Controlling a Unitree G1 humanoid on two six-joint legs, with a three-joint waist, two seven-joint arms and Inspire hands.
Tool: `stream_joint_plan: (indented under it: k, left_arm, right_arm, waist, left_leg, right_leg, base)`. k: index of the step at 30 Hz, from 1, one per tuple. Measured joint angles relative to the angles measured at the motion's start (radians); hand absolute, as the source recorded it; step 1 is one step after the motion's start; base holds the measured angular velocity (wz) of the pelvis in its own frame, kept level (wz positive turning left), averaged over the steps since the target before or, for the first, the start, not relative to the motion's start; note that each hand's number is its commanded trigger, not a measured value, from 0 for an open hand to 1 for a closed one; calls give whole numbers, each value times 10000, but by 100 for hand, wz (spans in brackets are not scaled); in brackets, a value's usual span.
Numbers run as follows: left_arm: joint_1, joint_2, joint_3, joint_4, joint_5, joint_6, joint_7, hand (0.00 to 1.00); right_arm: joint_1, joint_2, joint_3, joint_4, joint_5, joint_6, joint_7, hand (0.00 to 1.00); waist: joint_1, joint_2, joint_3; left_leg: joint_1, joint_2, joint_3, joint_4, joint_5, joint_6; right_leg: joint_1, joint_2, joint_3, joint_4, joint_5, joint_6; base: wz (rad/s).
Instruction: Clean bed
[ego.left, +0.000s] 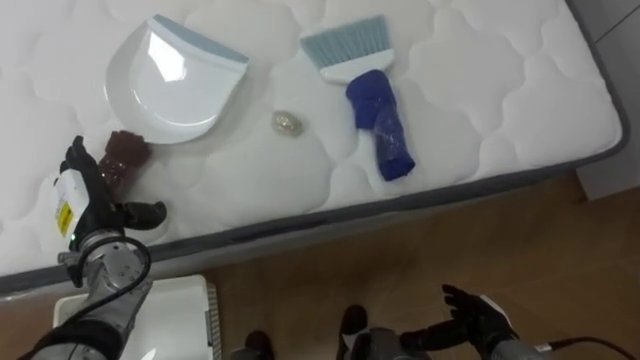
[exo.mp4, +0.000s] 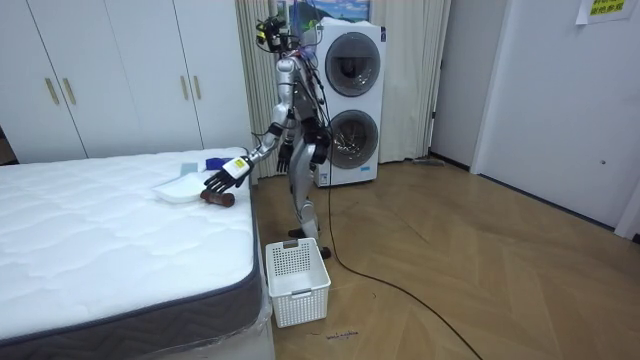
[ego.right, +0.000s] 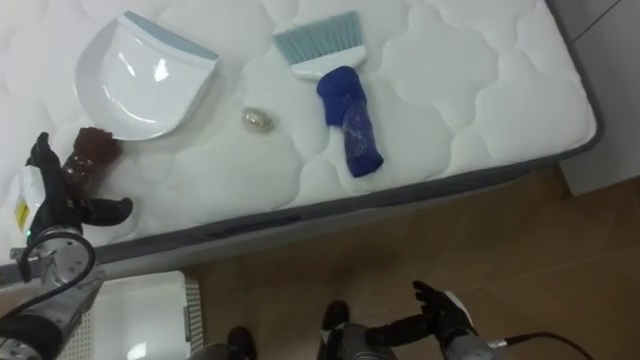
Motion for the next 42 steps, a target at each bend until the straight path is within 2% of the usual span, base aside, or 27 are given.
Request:
stream_joint_plan:
  k: [7, 12, 23, 30, 34, 39, 40, 42]
  left_arm:
    - [-167, 51, -105, 41, 15, 0, 45, 0]
    - [-199, 52, -113, 40, 6, 0, 45, 0]
    - [-318, 96, -111, 49, 5, -2, 43, 0]
    - [-460, 333, -124, 189, -16, -3, -66, 0]
    - [-615, 459, -505, 507, -189, 29, -490, 0]
    - [-627, 483, -717, 589, -403, 432, -1020, 0]
    - [-645, 536, -721, 588, -404, 525, -1152, 0]
    - [-767, 682, -729, 589, -418, 671, -1330, 0]
  right_arm:
    - [1, -87, 3, -38, 27, -140, 25, 0]
    - [3, -110, 1, -65, 26, -179, 59, 0]
    - [39, -222, 6, -355, 15, -209, 136, 0]
    - [157, -219, 15, -612, 211, -302, 135, 0]
    - [224, -220, 15, -656, 437, -291, 128, 0]
    - [315, -281, -1, -800, 521, -283, 105, 0]
    - [339, -330, 1, -867, 593, -281, 105, 0]
    - [360, -414, 2, -1058, 657, -276, 107, 0]
  waist:
    - [-25, 67, 33]
    - [-59, 78, 34]
    - [-98, 102, 34]
    - [-254, 104, 33]
    - [-277, 113, 36]
    - [-324, 183, 35]
    - [-324, 226, 17]
    - [-333, 264, 35]
  left_leg:
    - [-112, 14, -41, 210, -71, -33]
    - [-134, -2, -41, 262, -92, -29]
    - [-569, 87, -38, 892, -331, 44]
    - [-809, 174, -39, 1173, -451, 71]
    - [-921, 230, -50, 1246, -487, 85]
    - [-1103, 260, -41, 1358, -545, 108]
    - [-1232, 298, -41, 1468, -591, 115]
    - [-1413, 326, -31, 1631, -640, 132]
  right_leg:
    - [-130, -48, -4, 295, -101, -67]
    - [-173, -159, -36, 431, -161, -80]
    - [-540, -176, 1, 838, -230, -93]
    - [-676, -173, -65, 986, -293, -102]
    - [-733, -153, -101, 962, -294, -102]
    - [-882, -167, -106, 999, -305, -85]
    - [-997, -161, -101, 1078, -310, -87]
    - [-1176, -170, -76, 1260, -320, -96]
  base:
    - [0]
    - [0]
    - [-1]
    - [0]
    - [0]
    - [0]
    - [-3]
    - [-5]
